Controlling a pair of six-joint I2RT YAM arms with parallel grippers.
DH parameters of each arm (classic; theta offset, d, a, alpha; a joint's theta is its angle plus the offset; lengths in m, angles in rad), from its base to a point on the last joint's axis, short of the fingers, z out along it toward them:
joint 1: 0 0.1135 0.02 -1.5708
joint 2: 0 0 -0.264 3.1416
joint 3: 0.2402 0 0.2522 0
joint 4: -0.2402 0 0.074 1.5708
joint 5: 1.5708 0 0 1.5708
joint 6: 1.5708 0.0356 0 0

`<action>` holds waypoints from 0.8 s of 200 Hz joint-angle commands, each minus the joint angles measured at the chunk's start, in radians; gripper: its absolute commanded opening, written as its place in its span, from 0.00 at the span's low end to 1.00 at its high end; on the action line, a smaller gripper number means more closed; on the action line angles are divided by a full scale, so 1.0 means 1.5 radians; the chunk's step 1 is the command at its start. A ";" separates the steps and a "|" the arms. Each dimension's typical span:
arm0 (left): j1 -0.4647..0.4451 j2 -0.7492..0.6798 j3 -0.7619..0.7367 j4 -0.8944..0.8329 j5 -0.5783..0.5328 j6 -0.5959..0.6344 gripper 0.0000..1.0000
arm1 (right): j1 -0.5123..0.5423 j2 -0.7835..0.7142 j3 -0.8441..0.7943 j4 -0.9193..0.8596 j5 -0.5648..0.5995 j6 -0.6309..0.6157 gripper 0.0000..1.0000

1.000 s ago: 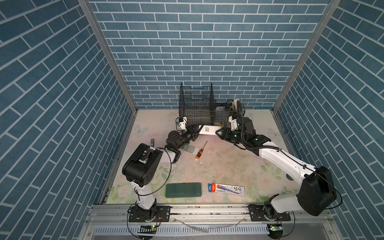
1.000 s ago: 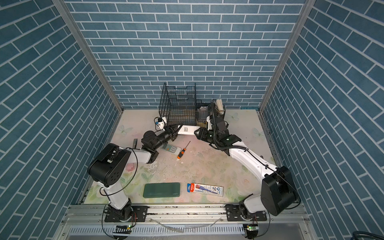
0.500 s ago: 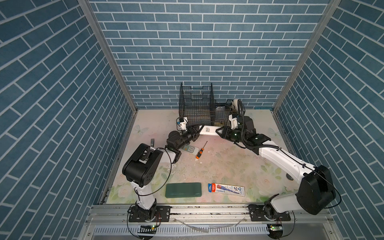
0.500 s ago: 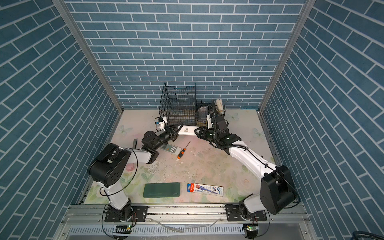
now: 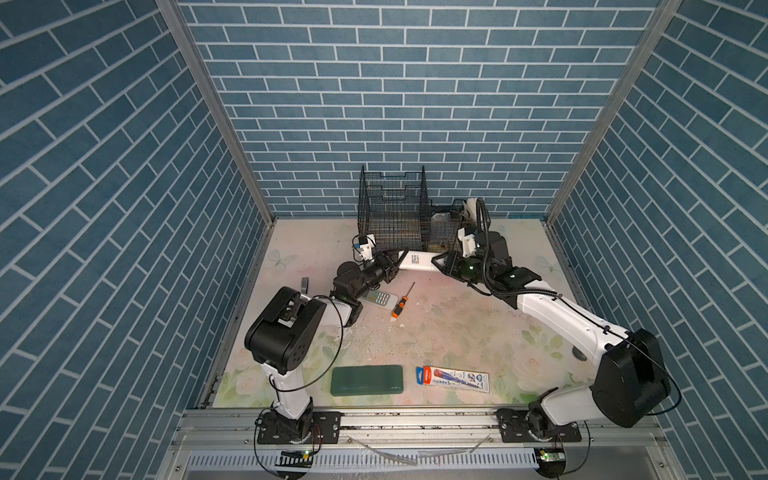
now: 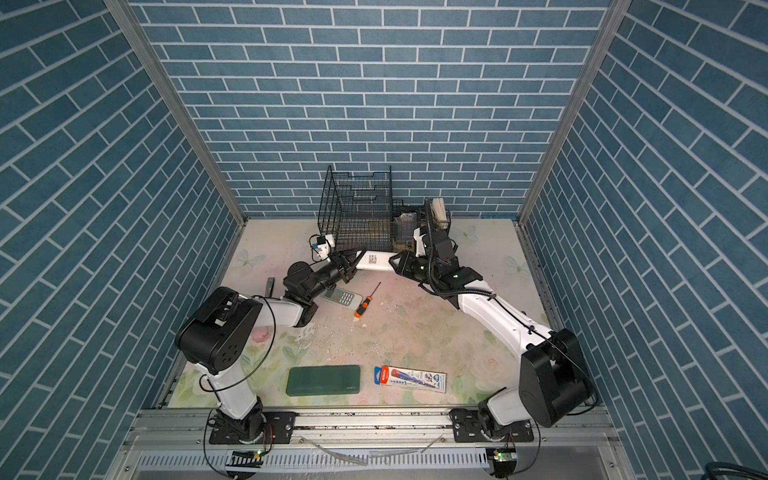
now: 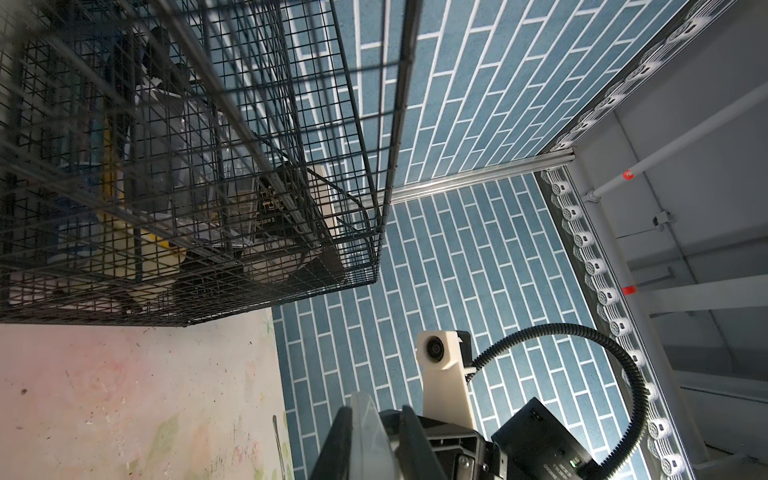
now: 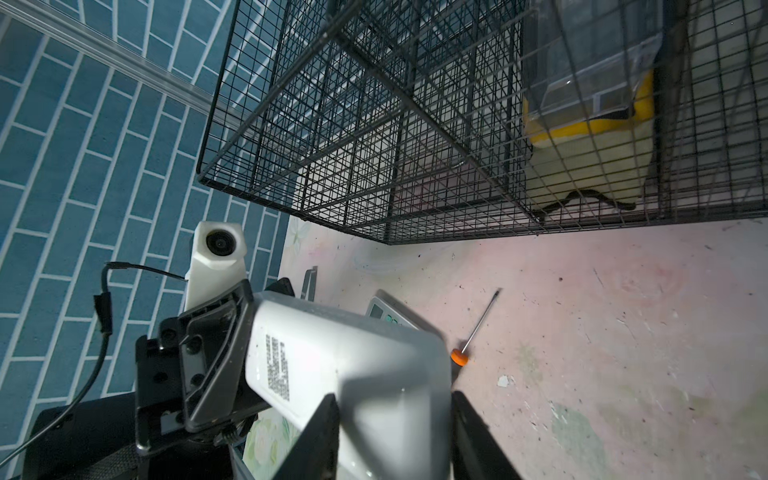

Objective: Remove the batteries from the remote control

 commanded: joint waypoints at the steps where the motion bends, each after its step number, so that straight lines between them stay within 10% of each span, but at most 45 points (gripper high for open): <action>1: -0.004 -0.025 0.012 0.038 -0.001 -0.007 0.00 | -0.006 0.006 0.007 0.010 -0.005 0.019 0.41; 160: -0.006 -0.032 0.017 0.039 -0.009 -0.026 0.00 | -0.013 0.021 -0.009 0.028 -0.038 0.023 0.45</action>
